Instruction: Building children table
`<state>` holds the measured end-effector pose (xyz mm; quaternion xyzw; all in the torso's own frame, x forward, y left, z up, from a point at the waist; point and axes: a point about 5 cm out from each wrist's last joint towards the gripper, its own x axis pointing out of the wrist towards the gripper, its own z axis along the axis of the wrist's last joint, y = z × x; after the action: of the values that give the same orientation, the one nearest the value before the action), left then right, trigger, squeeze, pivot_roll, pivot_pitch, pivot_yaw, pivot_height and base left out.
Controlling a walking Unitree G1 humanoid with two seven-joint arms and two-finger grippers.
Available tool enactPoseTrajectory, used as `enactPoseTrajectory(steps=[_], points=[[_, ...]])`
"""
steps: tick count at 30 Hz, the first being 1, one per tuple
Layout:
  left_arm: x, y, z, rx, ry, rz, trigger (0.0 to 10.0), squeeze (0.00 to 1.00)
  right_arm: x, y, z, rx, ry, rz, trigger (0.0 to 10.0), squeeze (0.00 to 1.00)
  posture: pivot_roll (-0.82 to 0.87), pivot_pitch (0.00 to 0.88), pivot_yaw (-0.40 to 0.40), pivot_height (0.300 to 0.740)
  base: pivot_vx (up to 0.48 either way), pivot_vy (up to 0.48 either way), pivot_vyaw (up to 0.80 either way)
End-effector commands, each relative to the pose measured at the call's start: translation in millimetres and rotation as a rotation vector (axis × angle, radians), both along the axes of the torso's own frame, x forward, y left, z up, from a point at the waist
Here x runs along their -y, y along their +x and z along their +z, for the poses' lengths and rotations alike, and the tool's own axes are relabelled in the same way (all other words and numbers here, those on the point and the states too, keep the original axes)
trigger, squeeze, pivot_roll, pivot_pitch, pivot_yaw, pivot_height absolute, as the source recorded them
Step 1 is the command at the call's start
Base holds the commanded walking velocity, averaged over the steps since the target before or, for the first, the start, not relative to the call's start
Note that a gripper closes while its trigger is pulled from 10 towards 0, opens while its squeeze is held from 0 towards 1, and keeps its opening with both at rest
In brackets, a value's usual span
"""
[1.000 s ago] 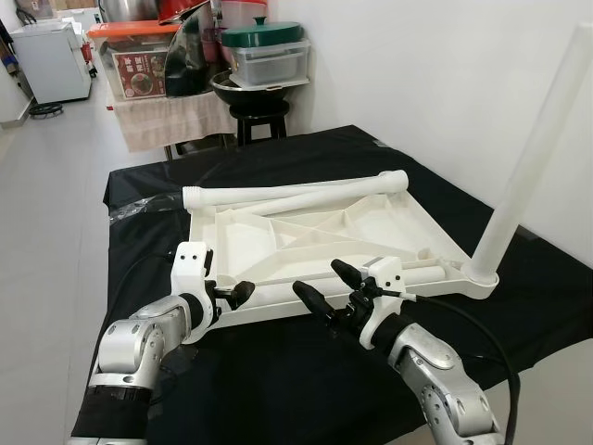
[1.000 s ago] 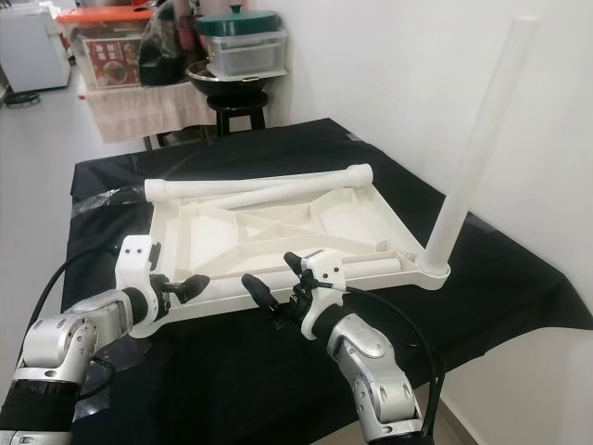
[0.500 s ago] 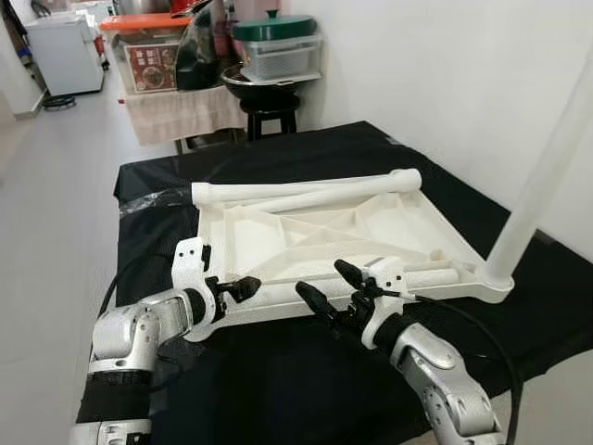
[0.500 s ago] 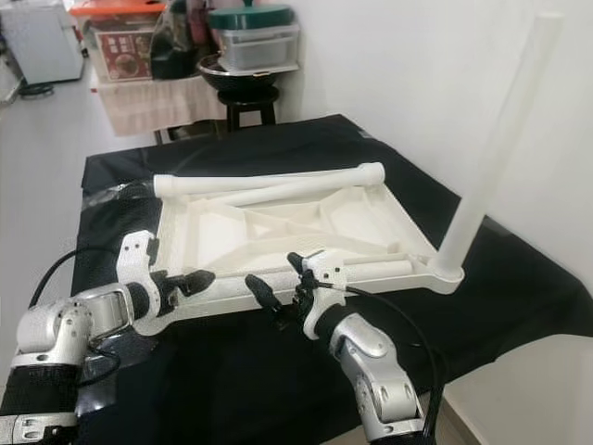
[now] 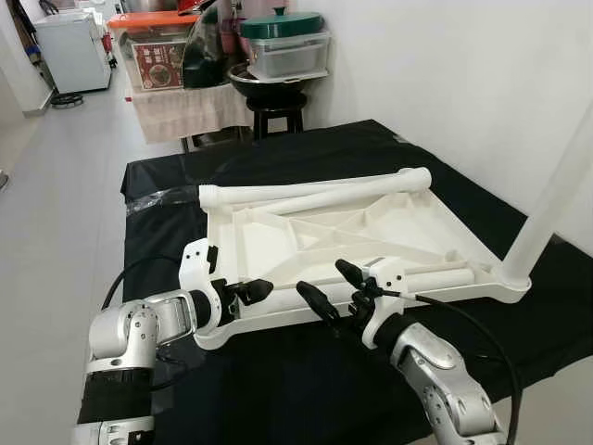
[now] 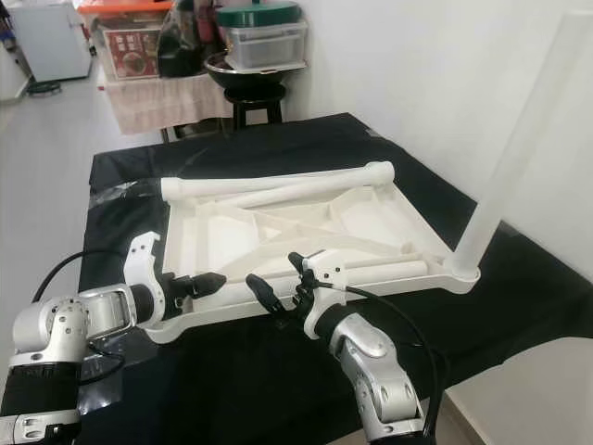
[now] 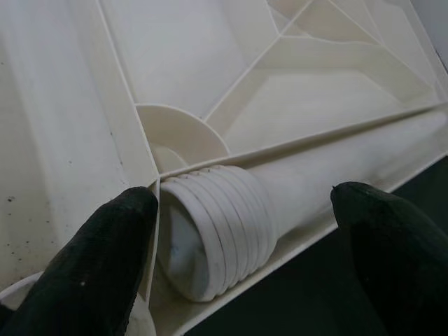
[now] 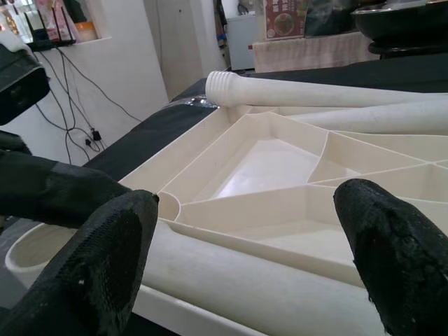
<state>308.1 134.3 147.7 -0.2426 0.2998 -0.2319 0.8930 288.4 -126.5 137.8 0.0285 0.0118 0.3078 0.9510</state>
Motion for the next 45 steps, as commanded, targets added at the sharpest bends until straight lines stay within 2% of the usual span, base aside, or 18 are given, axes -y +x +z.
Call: enactPoseTrajectory(steps=[1, 3, 8, 21, 24, 30, 38, 45], points=[[13.2, -12.9, -8, -0.057, -0.034, -0.109, 10.0, 0.00, 0.2, -0.2, -2, 0.002, -0.002, -0.005, 10.0, 0.00, -0.02, 0.000, 0.051, 0.740, 0.000, 0.000, 0.00], [16.0, -20.6, -12, -0.080, -0.026, -0.148, 10.0, 0.00, 0.1, -0.2, -3, 0.001, -0.005, -0.006, 10.0, 0.00, -0.02, 0.000, 0.051, 0.740, 0.000, 0.000, 0.00], [16.9, -23.7, -12, -0.092, -0.032, -0.155, 10.0, 0.00, -1.6, -1.1, -4, -0.001, -0.004, -0.001, 10.0, 0.00, -0.02, 0.000, 0.047, 0.740, 0.000, 0.000, 0.00], [22.9, -22.3, -2, -0.066, -0.072, -0.174, 10.0, 0.00, -0.7, -1.4, -4, -0.003, -0.009, -0.004, 10.0, 0.00, -0.03, 0.000, 0.050, 0.740, 0.000, 0.000, 0.00], [25.4, -32.2, -3, -0.100, -0.099, -0.217, 10.0, 0.00, 0.1, -1.5, -4, -0.001, -0.011, -0.006, 10.0, 0.00, -0.03, 0.000, 0.051, 0.740, 0.000, 0.000, 0.00], [23.5, -35.0, -5, -0.116, -0.091, -0.213, 10.0, 0.00, -0.1, -2.3, -5, -0.003, -0.010, -0.004, 10.0, 0.00, -0.02, 0.000, 0.050, 0.740, 0.000, 0.000, 0.00], [24.3, -34.7, 4, -0.098, -0.098, -0.218, 10.0, 0.00, 0.2, -2.5, -5, -0.006, -0.011, -0.005, 10.0, 0.00, -0.03, 0.000, 0.049, 0.740, 0.000, 0.000, 0.00], [23.0, -37.1, 4, -0.106, -0.078, -0.215, 10.0, 0.00, -0.5, -2.7, -6, -0.008, -0.010, -0.003, 10.0, 0.00, -0.02, 0.000, 0.046, 0.740, 0.000, 0.000, 0.00]])
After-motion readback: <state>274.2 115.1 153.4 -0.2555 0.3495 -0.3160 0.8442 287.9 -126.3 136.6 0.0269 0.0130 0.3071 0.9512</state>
